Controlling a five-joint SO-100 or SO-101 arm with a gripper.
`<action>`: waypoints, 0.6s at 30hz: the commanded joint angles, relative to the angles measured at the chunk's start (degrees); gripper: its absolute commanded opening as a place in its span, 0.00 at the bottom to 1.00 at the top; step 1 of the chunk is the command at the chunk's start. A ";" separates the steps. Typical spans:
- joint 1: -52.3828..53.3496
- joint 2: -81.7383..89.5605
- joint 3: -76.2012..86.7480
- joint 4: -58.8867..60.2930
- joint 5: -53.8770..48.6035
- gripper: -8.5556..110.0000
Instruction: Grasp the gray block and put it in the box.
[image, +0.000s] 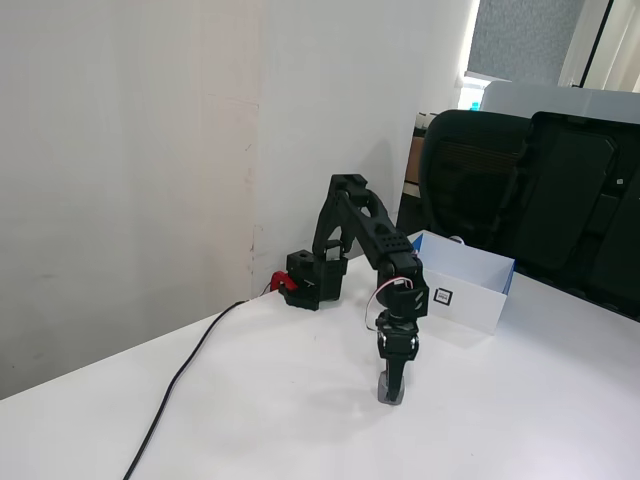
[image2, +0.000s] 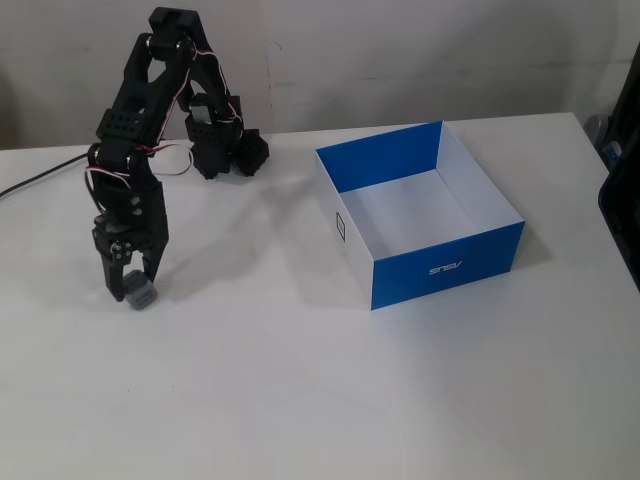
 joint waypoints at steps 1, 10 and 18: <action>0.44 7.12 -2.99 3.43 -0.35 0.07; 1.49 13.97 -1.67 8.35 -0.44 0.07; 3.16 20.48 -1.67 12.39 -0.53 0.07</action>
